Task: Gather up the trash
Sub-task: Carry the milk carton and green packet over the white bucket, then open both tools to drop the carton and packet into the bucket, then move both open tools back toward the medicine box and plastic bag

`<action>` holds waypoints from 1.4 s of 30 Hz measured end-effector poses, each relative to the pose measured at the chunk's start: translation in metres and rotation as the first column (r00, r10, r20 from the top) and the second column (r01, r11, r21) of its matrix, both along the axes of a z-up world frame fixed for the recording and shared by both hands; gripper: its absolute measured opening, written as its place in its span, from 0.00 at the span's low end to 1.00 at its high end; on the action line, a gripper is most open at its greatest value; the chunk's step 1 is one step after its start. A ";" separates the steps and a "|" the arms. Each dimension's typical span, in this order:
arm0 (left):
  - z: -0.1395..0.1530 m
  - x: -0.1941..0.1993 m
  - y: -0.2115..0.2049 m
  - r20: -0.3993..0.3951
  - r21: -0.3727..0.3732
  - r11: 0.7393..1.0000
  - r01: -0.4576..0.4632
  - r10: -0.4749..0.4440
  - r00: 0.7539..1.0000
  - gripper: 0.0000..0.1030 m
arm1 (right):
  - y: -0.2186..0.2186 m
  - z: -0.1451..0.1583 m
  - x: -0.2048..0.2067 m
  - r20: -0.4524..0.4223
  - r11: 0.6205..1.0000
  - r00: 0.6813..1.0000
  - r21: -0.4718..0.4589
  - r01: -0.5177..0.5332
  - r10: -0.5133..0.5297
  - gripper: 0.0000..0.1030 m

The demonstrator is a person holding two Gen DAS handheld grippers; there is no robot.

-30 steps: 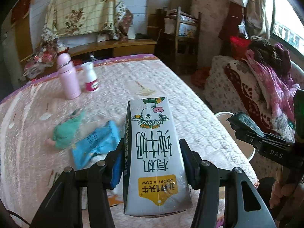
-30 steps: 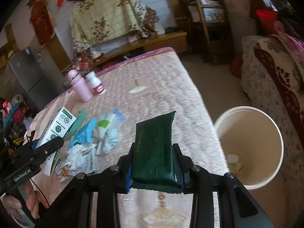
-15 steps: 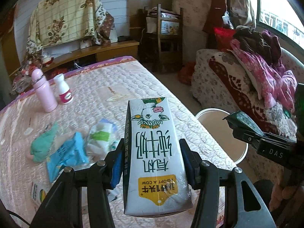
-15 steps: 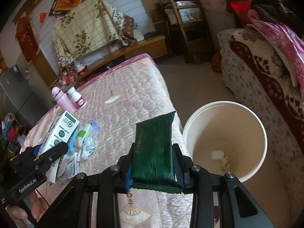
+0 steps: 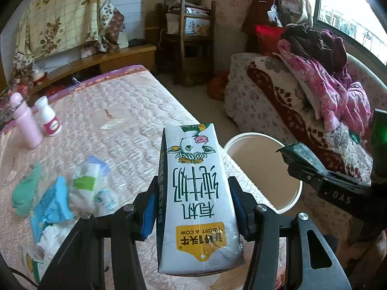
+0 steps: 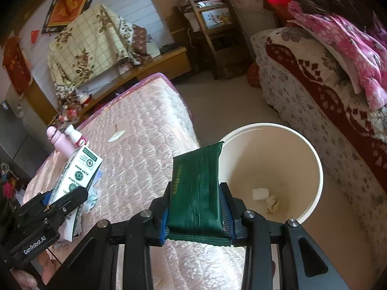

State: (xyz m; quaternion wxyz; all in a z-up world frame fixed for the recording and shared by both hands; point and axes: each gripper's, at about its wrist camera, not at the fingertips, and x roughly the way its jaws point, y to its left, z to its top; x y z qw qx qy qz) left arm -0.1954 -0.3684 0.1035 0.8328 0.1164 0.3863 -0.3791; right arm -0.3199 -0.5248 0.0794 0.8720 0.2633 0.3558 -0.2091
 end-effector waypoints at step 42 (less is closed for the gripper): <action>-0.011 0.016 -0.001 -0.054 -0.027 0.997 -0.075 0.074 0.996 0.70 | -0.036 -0.034 -0.006 -0.062 0.985 0.984 0.026 0.170 -0.168 0.76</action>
